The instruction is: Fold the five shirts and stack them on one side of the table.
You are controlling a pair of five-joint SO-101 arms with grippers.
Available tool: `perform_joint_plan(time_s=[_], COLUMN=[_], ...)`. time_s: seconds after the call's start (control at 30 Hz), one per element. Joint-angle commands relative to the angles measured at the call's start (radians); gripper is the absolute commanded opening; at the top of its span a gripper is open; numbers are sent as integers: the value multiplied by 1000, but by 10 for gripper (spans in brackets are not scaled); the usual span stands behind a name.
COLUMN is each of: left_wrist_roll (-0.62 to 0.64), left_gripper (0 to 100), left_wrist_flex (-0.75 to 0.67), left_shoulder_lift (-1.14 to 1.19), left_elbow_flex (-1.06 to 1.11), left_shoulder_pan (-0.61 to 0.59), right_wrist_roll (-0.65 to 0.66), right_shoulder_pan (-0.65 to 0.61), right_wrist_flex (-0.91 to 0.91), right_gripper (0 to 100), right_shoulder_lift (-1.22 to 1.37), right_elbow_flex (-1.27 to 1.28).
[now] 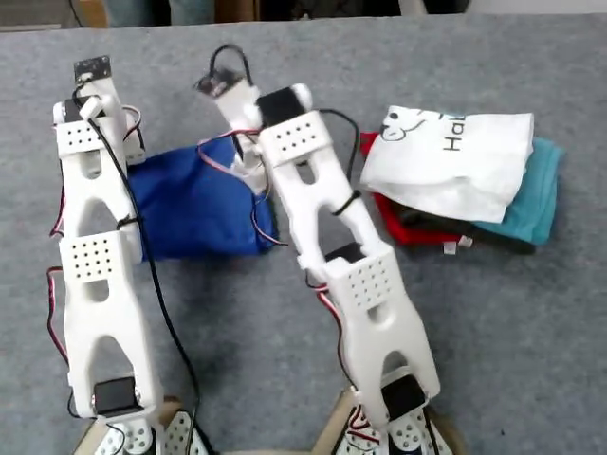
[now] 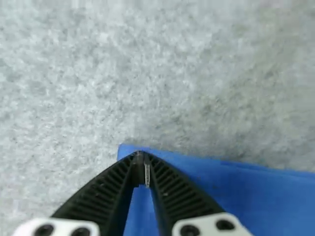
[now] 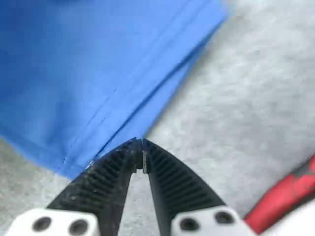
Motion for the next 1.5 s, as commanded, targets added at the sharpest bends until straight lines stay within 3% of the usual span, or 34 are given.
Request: perform_joint_plan(time_s=[0.0, 0.17, 0.27, 0.43, 0.63, 0.8, 1.0, 1.1, 1.23, 1.47], left_wrist_roll=[11, 11, -2, -38, -40, -146, -238, -236, -242, -344], left_gripper=[29, 30, 29, 29, 29, 29, 32, 33, 34, 34], left_wrist_flex=[37, 63, 29, 8, 49, 163, 164, 167, 169, 166], left_shoulder_lift=[-14, -11, 9, 48, 46, 49, 2, -37, -164, -628], left_elbow_flex=[-139, -119, -39, -2, -113, -298, -288, -275, -140, 581], left_shoulder_pan=[10, 7, 15, -2, -16, -18, -104, -166, -277, -361], right_wrist_roll=[5, 5, 5, 5, 12, 12, 5, -68, -236, -568], right_shoulder_pan=[-8, -8, 23, 69, 55, 48, 23, 20, -49, -150], right_wrist_flex=[-109, -428, -505, -408, -226, -180, 12, 15, 15, -55], right_gripper=[15, 15, 15, 15, 15, 15, 40, 116, 115, 201], right_shoulder_lift=[-68, 133, 274, 355, 348, 257, 87, 2, -156, -372], right_elbow_flex=[-67, -74, -77, -211, -570, -562, -561, -504, -200, 441])
